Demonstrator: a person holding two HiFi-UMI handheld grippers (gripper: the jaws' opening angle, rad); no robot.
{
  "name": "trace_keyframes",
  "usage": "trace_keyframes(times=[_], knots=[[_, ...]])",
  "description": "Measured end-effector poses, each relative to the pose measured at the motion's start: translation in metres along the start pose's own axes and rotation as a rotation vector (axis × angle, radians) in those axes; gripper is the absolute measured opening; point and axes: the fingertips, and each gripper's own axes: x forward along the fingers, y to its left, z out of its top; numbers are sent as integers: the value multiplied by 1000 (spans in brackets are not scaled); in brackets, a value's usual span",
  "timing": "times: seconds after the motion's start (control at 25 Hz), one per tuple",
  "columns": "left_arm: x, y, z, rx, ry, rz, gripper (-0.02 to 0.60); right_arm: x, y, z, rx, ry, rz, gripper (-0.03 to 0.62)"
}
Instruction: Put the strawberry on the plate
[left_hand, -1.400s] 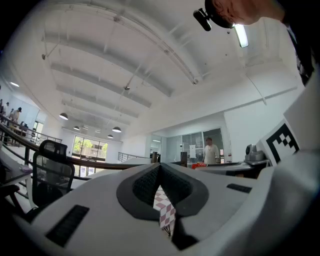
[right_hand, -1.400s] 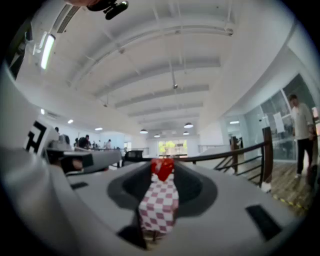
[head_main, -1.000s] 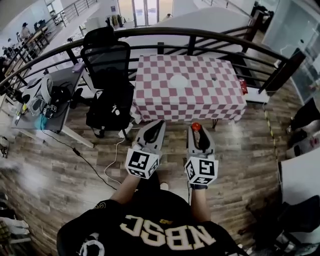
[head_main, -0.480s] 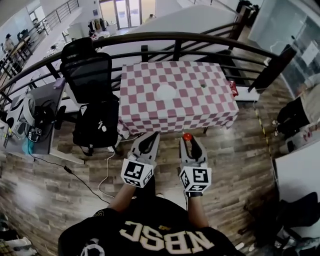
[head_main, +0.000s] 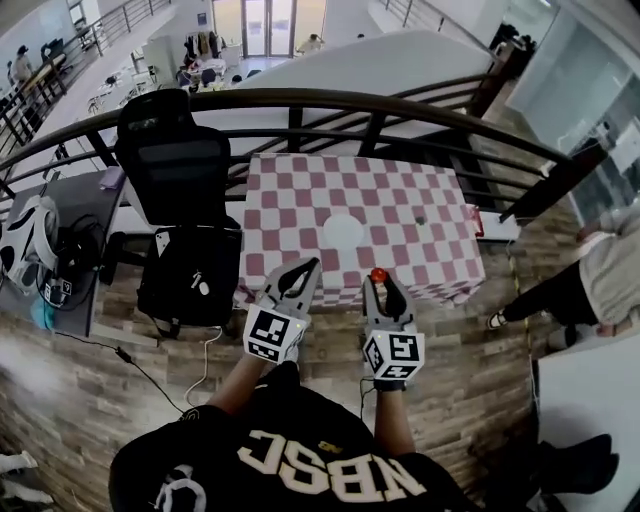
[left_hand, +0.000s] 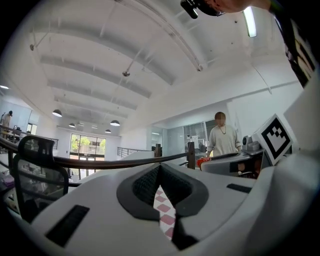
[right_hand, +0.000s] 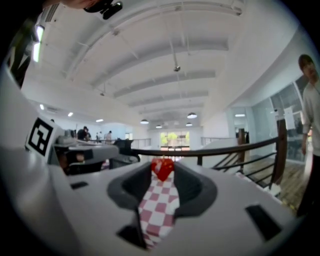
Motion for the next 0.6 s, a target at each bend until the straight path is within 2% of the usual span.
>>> trace_keyframes(times=[0.36,0.6], knots=[[52,84,-20,2,17,-8,15,110,0,-18,-32,73,-5,146],[71,105,-41,-49,43,-42,15,142,-2,-31,7,98,-44,146]])
